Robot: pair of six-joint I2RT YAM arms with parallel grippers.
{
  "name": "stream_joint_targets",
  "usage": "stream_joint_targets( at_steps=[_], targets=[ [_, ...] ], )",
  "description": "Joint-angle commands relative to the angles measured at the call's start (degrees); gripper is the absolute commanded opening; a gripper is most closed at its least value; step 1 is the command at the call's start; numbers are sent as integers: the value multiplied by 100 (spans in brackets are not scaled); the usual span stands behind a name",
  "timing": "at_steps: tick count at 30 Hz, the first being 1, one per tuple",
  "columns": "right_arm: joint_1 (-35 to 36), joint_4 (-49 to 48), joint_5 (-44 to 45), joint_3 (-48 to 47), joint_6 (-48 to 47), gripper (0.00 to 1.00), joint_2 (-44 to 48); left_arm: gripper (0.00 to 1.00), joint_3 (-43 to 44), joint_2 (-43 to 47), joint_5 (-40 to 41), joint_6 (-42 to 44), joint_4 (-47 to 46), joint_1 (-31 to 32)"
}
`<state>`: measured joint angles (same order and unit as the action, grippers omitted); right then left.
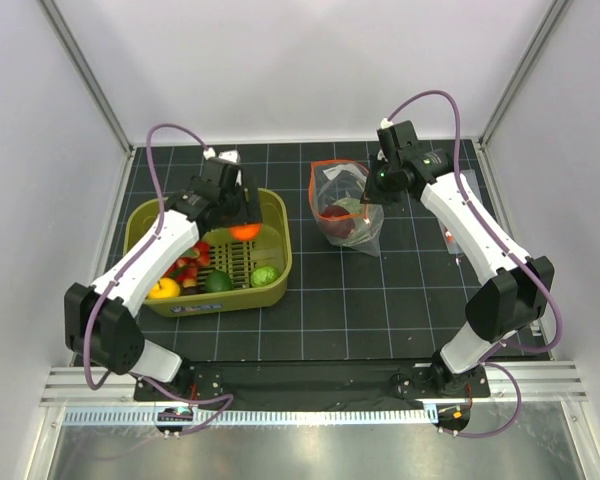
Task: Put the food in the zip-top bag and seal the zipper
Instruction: Pick up the fake fruit from the bin, then place the fake fruit in the zipper food storage bag.
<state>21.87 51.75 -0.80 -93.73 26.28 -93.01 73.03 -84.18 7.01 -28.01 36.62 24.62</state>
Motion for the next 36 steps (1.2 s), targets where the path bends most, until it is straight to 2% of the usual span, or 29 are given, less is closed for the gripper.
stream_joint_targets(
  at_steps=[1,10,16,23,24,27,28,36],
  targets=[
    [-33,-226,-105,-31,-18,1,117,69,700,210,-102,15,37,8],
    [-33,-121,-298,-198,87,1,29,68,2283,-546,-1376,-240,-523,280],
    [-25,-130,-448,-268,166,1,-24,67,3399,-1477,-2009,-240,-946,675],
    [-33,-112,-465,-479,175,1,-42,68,3692,-2146,-2282,-301,-1148,991],
    [-42,-86,-465,-505,175,1,-50,70,3674,-2268,-2326,-310,-1192,1009],
    [-33,-42,-465,-567,184,1,-50,86,3604,-2383,-2432,-346,-1157,1027],
    [-33,-16,-474,-576,184,1,-42,99,3560,-2366,-2415,-319,-1105,1027],
    [-60,213,-140,-558,193,1,134,100,3542,-1910,-1757,58,-806,1027]
  ],
)
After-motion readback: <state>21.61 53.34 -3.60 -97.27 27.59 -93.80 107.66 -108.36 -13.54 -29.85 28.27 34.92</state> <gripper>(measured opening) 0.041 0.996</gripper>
